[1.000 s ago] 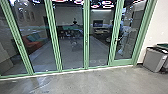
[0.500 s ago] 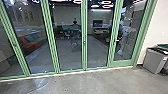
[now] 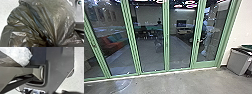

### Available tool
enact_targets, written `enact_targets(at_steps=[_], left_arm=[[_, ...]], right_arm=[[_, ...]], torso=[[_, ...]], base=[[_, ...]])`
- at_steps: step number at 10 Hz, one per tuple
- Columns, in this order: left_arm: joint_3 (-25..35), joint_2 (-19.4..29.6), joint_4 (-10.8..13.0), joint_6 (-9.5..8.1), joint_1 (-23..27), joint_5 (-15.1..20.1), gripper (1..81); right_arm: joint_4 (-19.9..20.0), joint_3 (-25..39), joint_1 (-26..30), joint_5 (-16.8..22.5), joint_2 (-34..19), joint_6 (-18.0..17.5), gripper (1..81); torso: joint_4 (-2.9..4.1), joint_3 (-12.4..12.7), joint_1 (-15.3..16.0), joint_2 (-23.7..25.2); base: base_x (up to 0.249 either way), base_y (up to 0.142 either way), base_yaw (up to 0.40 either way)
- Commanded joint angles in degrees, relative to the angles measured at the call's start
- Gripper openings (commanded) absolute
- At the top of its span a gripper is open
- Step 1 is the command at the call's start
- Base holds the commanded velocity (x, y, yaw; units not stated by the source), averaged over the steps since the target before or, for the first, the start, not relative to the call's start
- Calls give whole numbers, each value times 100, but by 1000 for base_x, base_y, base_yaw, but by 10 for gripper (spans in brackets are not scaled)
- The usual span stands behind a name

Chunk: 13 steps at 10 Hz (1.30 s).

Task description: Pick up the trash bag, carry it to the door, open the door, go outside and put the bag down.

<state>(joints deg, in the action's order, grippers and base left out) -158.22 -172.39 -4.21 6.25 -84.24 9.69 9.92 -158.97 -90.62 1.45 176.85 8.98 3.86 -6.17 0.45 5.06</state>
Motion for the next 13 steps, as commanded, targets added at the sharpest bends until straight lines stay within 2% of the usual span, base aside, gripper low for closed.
enact_targets(at_steps=[1, 13], left_arm=[[19, -15, 34, 60, 280, 411, 10], [19, -103, 43, 60, 280, 411, 10]], right_arm=[[-26, 60, 233, 365, 72, 24, 811], [-43, 42, 251, 365, 55, 33, 811]], torso=[[0, 0, 0, 0], [0, 0, 0, 0]], base=[[141, -108, 0], [142, -110, 0]])
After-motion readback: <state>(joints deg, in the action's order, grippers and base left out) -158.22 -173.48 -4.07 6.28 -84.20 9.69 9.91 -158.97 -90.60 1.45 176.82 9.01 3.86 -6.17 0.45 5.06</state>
